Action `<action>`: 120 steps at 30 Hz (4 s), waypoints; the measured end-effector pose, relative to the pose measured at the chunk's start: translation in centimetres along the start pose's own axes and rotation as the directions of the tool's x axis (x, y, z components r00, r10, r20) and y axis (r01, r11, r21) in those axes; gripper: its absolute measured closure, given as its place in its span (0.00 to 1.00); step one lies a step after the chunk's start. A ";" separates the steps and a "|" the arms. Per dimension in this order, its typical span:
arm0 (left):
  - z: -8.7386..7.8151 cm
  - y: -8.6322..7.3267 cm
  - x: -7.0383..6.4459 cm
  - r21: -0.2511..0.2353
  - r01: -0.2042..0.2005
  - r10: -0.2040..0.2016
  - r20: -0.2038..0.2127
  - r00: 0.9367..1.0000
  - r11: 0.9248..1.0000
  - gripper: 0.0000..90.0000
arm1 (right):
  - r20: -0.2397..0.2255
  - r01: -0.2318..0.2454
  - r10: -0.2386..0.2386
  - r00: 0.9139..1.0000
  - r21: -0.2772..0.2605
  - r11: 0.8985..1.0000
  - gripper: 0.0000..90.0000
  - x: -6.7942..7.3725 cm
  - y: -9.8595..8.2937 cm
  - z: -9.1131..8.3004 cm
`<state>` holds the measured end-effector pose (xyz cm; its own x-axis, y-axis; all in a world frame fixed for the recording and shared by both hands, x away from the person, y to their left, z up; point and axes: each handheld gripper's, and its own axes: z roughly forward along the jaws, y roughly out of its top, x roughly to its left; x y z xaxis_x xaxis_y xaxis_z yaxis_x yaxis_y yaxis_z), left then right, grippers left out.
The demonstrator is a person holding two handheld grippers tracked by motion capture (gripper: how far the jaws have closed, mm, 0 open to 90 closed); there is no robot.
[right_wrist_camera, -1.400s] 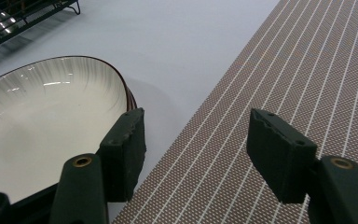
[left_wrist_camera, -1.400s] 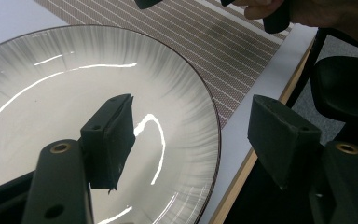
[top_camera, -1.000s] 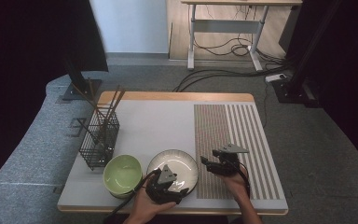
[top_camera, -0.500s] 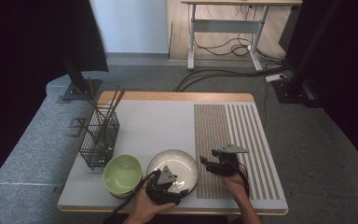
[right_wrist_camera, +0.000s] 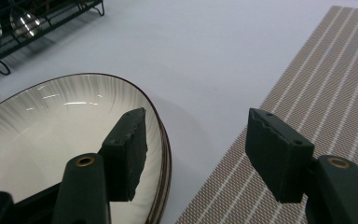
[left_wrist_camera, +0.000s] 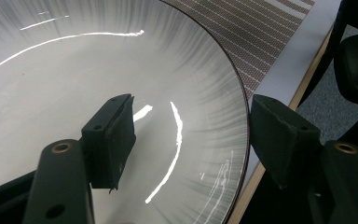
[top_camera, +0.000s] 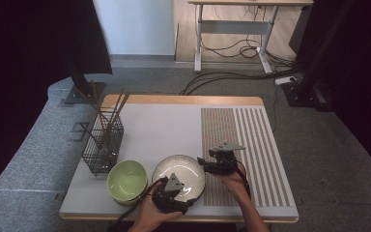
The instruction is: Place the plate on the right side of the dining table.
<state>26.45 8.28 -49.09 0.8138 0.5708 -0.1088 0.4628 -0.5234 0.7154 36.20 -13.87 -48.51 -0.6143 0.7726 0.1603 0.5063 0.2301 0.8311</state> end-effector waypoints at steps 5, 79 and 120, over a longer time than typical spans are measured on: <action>0.1 0.0 0.0 0.003 -0.001 0.001 0.003 1.000 1.000 0.35 | -0.036 0.039 -0.039 0.999 0.019 0.999 0.50 0.9 1.3 1.9; 0.0 -0.3 0.4 -0.008 0.045 -0.045 -0.006 0.999 0.999 0.40 | -0.121 0.111 -0.103 0.987 0.060 0.992 0.83 0.7 1.4 3.2; -0.6 -0.4 0.1 -0.050 0.050 -0.052 -0.036 0.998 0.997 0.43 | -0.155 0.084 -0.066 0.986 0.116 0.990 0.77 -0.7 1.2 3.5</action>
<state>26.17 8.91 -48.98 0.7752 0.6201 -0.1208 0.4852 -0.4618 0.7426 39.35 -12.11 -49.49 -0.7326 0.6549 0.1856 0.5195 0.3617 0.7741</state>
